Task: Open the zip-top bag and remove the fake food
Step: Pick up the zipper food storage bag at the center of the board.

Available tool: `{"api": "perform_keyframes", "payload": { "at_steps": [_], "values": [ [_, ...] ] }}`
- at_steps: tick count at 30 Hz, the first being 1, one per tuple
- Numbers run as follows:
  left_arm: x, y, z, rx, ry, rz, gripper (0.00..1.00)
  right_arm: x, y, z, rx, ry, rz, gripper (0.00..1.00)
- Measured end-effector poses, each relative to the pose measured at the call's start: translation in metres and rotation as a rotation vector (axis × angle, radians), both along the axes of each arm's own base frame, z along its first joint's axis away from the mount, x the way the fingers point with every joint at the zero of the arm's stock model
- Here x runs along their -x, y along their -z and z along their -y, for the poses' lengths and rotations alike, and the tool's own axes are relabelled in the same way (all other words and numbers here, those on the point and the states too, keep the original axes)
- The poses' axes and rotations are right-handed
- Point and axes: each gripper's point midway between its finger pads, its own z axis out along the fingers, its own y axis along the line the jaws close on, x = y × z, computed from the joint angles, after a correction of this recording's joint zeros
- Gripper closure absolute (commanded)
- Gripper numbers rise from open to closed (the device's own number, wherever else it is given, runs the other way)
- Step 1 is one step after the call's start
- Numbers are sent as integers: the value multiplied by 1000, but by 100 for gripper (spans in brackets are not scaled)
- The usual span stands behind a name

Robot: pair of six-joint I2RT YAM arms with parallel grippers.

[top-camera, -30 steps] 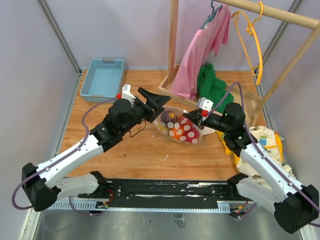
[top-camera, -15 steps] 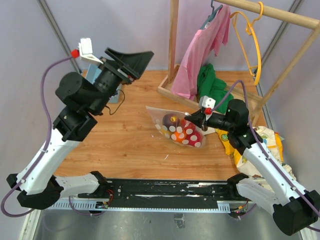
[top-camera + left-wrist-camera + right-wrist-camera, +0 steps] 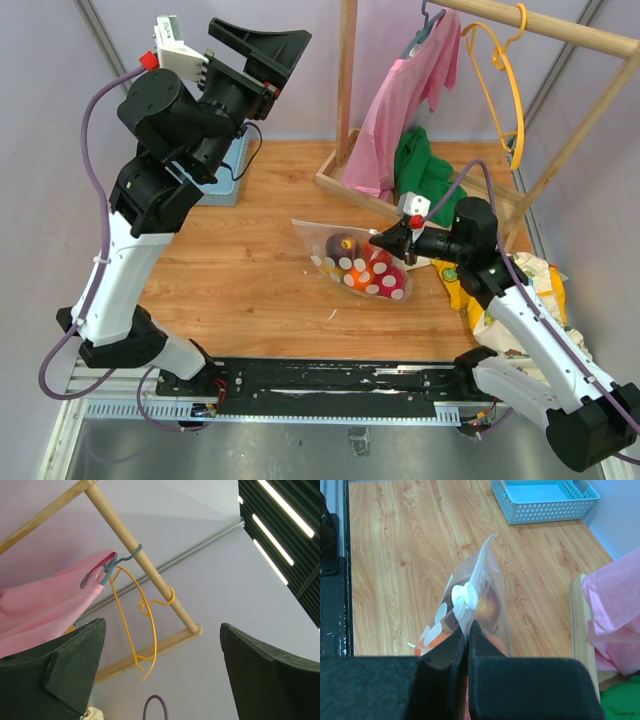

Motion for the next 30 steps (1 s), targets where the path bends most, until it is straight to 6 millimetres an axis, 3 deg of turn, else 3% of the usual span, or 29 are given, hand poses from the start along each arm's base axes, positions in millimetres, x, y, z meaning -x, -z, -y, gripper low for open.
{"api": "perform_keyframes", "payload": {
  "at_steps": [6, 16, 19, 24, 30],
  "values": [
    [-6, 2, 6, -12, -1, -2, 1, 0, -2, 0, 2, -1, 1, 99],
    [0, -15, 17, -63, 46, 111, 1, 2, 1, 0, 4, -19, -20, 99],
    [-1, 3, 21, -142, 49, 132, 1, 4, 1, -1, -2, -32, -24, 99],
    [7, 66, 29, -316, 104, 164, 1, 3, -2, 3, -17, -38, -28, 99],
    [25, 120, 31, -448, 189, 303, 1, 6, -2, 5, 3, -64, -22, 99]
  ]
}}
